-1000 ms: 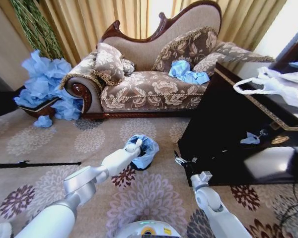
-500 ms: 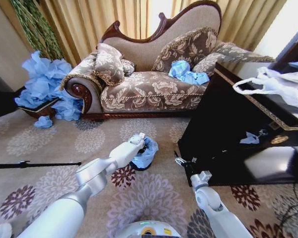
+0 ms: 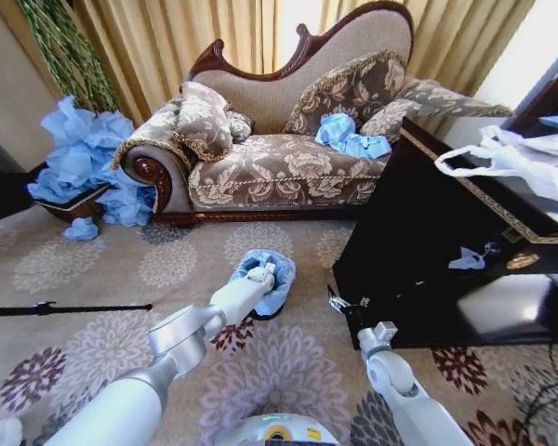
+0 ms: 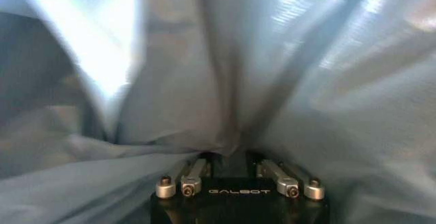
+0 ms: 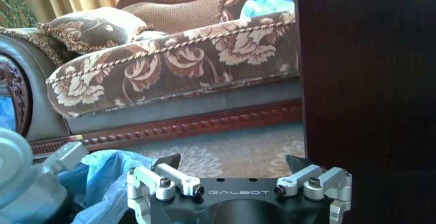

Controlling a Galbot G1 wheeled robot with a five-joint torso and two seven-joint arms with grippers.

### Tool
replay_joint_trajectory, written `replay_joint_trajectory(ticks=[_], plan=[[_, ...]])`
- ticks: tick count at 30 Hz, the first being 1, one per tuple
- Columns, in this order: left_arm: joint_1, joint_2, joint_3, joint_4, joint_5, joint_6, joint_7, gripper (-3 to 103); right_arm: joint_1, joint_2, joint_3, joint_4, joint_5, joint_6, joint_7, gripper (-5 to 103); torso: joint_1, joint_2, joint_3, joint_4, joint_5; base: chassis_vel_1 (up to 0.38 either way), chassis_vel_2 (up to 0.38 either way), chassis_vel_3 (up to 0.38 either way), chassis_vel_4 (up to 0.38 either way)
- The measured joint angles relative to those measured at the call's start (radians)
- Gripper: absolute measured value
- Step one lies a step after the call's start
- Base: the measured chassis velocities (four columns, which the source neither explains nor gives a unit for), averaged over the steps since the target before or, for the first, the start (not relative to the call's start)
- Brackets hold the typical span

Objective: Place a garbage bag over the trash bin.

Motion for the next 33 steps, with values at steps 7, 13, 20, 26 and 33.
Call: replay_joint_trajectory(ticks=[7,13,20,26,33], plan=[[0.002,0.035,-0.069,0.005,0.010,-0.027,-0.006,54,-0.005,-0.001,0.003,0.001,0.000,0.000,0.000,100,0.000,0.000,0.000,0.0006,0.0000,0.000,0.000,0.000,0.000],[-0.003,0.012,-0.156,0.041,0.007,-0.092,0.006,81,-0.011,-0.001,0.001,0.016,-0.004,-0.001,0.003,100,0.000,0.000,0.000,0.0005,0.0001,0.000,0.000,0.000,0.000],[0.018,-0.009,-0.126,0.013,0.008,-0.152,0.002,99,-0.020,-0.008,0.004,0.020,-0.008,-0.001,0.007,100,0.000,0.000,0.000,-0.0001,0.0001,0.000,0.000,0.000,0.000],[0.052,-0.006,-0.074,-0.021,0.039,-0.051,-0.038,100,-0.019,-0.017,0.010,0.023,-0.003,-0.001,0.011,100,0.000,0.000,0.000,-0.0002,0.0000,0.000,0.000,0.000,0.000],[0.025,0.040,-0.092,-0.027,0.044,-0.025,-0.066,100,-0.015,-0.019,0.017,0.015,0.006,0.000,0.012,100,0.000,0.000,0.000,0.0006,-0.0001,0.000,0.000,0.000,0.000]])
